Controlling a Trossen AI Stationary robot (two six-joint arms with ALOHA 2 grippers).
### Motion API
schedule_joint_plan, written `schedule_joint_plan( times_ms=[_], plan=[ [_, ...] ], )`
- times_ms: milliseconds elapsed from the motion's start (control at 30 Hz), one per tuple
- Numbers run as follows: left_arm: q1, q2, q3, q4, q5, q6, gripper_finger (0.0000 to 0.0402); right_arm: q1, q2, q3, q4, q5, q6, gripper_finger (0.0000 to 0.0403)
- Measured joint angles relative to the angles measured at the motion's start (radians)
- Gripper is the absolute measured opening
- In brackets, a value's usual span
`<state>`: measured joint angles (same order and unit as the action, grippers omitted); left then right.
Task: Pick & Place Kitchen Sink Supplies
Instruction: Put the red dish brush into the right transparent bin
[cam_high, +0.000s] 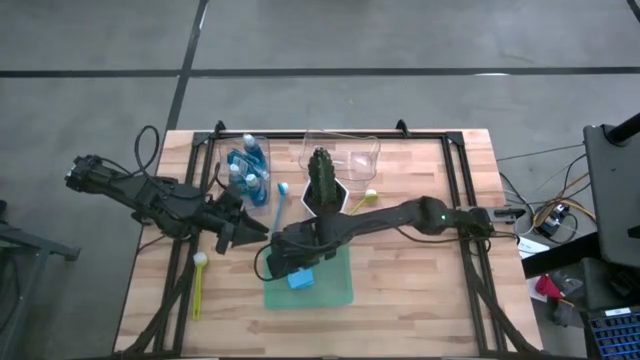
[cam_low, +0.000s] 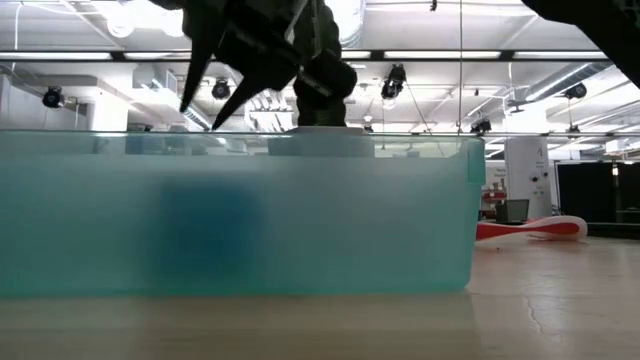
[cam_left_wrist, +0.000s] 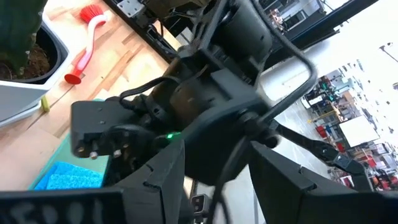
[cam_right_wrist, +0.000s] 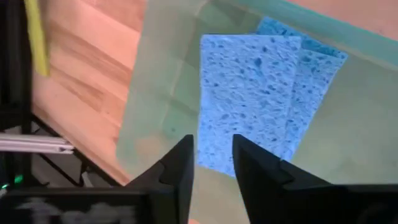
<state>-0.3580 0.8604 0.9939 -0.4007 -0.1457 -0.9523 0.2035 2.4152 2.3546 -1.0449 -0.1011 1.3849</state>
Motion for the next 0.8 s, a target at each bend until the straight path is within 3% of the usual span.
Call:
schedule_joint_plan(
  times_ms=[200,367,567,800],
  plan=[
    [0.0,0.0,0.0,-0.001,0.03,0.008,0.0167,0.021,-0.033,0.001,-0.026,-0.029,0.0,0.0143],
    [0.0,-0.001,0.0,-0.004,0.044,0.03,0.0167,0.084,-0.109,0.003,-0.07,0.07,-0.001,0.015],
    [0.001,-0.004,0.0,0.002,0.044,0.043,0.0167,0.137,-0.182,0.002,-0.259,0.253,0.124,0.0136],
    [0.003,-0.012,0.0,0.034,0.051,0.059,0.0167,0.161,-0.252,0.001,-0.516,0.231,0.197,0.0125]
  ],
)
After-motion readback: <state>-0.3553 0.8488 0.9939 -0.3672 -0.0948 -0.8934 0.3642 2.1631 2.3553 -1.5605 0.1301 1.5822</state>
